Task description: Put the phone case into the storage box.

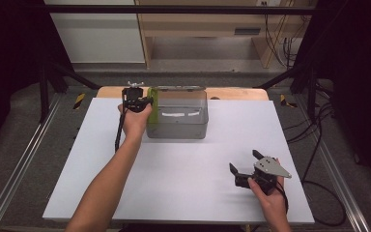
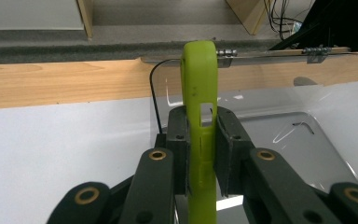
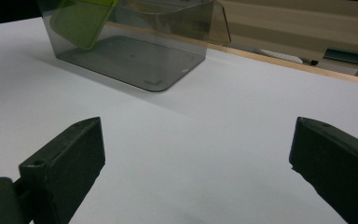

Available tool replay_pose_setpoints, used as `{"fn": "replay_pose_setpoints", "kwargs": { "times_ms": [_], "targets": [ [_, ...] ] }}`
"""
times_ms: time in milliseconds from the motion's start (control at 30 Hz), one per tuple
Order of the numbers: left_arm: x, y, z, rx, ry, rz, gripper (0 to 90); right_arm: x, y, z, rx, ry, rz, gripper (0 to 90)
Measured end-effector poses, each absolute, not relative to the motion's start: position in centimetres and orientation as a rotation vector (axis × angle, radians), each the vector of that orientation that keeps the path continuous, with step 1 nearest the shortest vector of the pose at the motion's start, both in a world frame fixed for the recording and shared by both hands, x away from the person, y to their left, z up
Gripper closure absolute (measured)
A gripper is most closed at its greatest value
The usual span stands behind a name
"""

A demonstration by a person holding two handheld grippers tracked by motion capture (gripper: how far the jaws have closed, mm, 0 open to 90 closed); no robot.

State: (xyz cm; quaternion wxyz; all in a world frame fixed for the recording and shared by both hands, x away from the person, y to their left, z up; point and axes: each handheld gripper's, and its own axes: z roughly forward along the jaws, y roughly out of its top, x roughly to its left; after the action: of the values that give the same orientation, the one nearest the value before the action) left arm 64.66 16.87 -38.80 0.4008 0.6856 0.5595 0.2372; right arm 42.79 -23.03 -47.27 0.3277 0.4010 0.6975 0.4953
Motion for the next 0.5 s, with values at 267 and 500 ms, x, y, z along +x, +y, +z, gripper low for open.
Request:
{"fn": "replay_pose_setpoints", "kwargs": {
  "times_ms": [267, 500],
  "targets": [
    [64.3, 17.6, -37.9, 1.717, 1.443, 0.546, 78.2, 42.7, -23.0, -47.2, 1.054, 1.819, 1.3, 3.8],
    [64.2, 16.9, -36.3, 1.77, 1.424, 0.539, 78.2, 42.7, -22.9, -47.2, 1.053, 1.819, 1.3, 3.8]
  ]
}}
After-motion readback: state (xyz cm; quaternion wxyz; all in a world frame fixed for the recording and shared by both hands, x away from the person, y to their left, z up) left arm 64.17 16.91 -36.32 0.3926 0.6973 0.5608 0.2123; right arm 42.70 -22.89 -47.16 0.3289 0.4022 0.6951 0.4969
